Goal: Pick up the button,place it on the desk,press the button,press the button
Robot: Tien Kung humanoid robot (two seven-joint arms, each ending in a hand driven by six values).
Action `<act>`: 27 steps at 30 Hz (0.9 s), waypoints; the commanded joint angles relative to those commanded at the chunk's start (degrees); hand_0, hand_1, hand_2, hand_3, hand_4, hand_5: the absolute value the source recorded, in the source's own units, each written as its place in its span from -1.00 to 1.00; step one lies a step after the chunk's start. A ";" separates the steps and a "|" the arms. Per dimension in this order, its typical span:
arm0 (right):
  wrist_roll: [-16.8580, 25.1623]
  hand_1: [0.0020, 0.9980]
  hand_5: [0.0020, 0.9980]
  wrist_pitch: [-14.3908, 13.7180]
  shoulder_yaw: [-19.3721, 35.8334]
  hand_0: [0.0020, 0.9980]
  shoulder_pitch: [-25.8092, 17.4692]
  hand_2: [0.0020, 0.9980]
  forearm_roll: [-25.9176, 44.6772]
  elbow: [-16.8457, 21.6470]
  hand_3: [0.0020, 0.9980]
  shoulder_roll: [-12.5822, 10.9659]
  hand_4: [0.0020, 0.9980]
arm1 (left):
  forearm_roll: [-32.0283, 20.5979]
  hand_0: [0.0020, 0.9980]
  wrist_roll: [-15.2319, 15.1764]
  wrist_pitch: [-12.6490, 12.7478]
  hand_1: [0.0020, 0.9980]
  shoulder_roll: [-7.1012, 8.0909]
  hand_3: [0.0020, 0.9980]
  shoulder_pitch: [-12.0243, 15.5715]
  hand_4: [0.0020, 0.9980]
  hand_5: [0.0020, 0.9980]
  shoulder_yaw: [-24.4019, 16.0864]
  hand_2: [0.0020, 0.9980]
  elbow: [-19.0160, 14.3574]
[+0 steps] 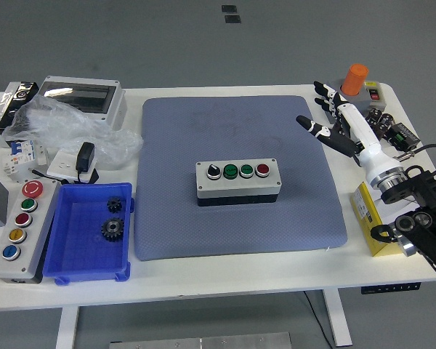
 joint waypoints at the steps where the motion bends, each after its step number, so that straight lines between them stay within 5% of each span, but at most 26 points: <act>1: 0.55 0.87 0.45 0.02 0.53 0.93 -0.33 0.99 1.24 -0.07 1.00 0.04 1.00 | -0.10 0.37 -0.03 -0.02 0.40 -0.03 0.29 0.04 0.17 -0.21 0.13 0.28 0.00; 8: 3.36 0.83 0.52 0.19 3.94 0.90 -2.26 0.95 6.92 0.07 1.00 0.25 1.00 | 0.59 0.37 0.09 -0.33 0.40 -0.30 0.29 -0.09 0.19 -0.22 -0.54 0.28 0.00; 27: 4.46 0.78 0.56 -0.51 13.23 0.85 -4.40 0.87 6.16 2.49 0.96 0.24 1.00 | 4.64 0.37 1.03 -1.03 0.40 -0.58 0.30 -1.45 0.20 -0.21 -4.48 0.28 0.00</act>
